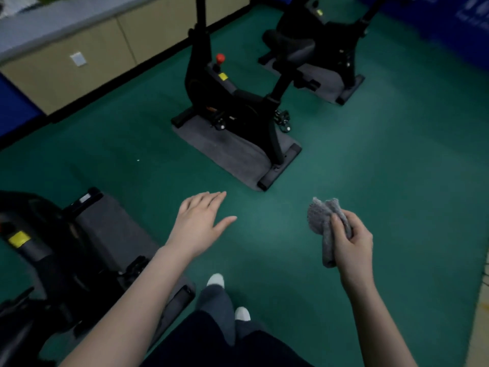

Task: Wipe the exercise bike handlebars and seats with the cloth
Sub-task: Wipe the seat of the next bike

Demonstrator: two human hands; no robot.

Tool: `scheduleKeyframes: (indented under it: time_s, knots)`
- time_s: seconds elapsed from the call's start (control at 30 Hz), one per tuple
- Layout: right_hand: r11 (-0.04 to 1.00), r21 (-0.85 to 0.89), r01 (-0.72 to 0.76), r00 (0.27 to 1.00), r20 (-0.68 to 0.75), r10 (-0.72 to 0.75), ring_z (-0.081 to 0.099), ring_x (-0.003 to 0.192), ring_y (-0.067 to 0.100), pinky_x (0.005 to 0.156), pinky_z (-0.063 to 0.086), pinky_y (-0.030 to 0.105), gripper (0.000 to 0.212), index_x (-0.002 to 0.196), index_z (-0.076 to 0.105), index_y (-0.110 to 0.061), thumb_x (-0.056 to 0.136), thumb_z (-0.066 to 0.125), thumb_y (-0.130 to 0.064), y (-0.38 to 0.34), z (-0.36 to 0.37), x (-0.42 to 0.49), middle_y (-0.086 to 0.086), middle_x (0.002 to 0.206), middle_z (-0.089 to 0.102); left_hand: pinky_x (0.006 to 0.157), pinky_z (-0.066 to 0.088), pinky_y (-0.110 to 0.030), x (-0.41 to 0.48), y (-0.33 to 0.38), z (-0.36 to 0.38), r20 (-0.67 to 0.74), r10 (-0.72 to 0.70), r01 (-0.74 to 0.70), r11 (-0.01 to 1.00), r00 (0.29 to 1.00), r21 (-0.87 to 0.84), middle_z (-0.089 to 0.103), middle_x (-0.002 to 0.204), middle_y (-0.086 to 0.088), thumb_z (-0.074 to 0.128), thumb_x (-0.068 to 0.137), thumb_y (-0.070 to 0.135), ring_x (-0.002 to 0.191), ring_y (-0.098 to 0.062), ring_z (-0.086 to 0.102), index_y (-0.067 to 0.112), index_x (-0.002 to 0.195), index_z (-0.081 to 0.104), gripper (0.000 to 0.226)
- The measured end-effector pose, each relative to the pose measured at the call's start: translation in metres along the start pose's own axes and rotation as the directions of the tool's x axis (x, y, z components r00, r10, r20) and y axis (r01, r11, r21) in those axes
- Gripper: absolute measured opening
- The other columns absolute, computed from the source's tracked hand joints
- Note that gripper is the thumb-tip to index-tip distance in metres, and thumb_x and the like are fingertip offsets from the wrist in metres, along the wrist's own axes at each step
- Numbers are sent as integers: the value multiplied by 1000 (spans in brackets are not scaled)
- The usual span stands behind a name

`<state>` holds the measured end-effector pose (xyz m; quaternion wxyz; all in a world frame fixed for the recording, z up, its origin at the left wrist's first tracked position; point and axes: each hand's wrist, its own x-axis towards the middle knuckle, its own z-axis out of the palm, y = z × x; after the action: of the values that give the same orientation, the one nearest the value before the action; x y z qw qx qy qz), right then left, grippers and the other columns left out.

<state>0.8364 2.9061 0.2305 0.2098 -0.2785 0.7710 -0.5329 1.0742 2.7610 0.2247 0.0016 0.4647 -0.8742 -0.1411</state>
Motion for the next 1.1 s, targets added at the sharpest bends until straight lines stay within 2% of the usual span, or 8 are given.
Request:
scheduleKeyframes:
  time_s: [0.2, 0.53, 0.7, 0.87, 1.1]
  knots:
    - [1000, 19, 8, 999, -47, -7, 54, 69, -8, 63, 41, 8, 12, 89, 65, -16, 94, 55, -10, -5, 7, 64, -13, 79, 63, 114, 10, -33, 83, 11, 0, 16, 34, -34, 999, 999, -15, 32, 152, 6, 31, 93, 61, 142, -14, 20, 24, 149, 25, 68]
    - [999, -32, 11, 1000, 8, -11, 58, 72, -4, 67, 44, 10, 23, 86, 64, -31, 94, 55, -11, -45, 57, 218, -14, 79, 67, 113, 12, -34, 248, -5, -13, 17, -15, 16, 996, 1000, -93, 38, 149, 2, 33, 93, 60, 142, -15, 22, 23, 148, 28, 67]
    - [998, -37, -47, 997, -71, 44, 57, 69, -6, 64, 43, 10, 18, 88, 65, -24, 94, 55, -10, -41, 48, 268, -12, 79, 67, 113, 13, -34, 317, 9, -20, 42, 15, -11, 995, 999, -103, 37, 150, 3, 34, 93, 59, 141, -15, 22, 23, 148, 28, 66]
    - [995, 1, -103, 985, -137, 102, 56, 73, 7, 68, 44, 22, 13, 91, 66, -13, 94, 55, -7, -27, 22, 319, -4, 80, 66, 114, 11, -33, 376, 45, -20, 68, 39, -31, 994, 997, -107, 34, 151, 4, 33, 93, 60, 142, -14, 20, 24, 148, 26, 66]
    - [994, 49, -94, 987, -128, 99, 58, 75, 6, 67, 45, 13, 13, 92, 66, -14, 94, 54, -8, -3, -31, 419, -2, 83, 68, 114, 12, -34, 461, 125, -13, 33, 19, -16, 995, 999, -100, 34, 151, 5, 34, 93, 60, 141, -15, 21, 24, 148, 27, 66]
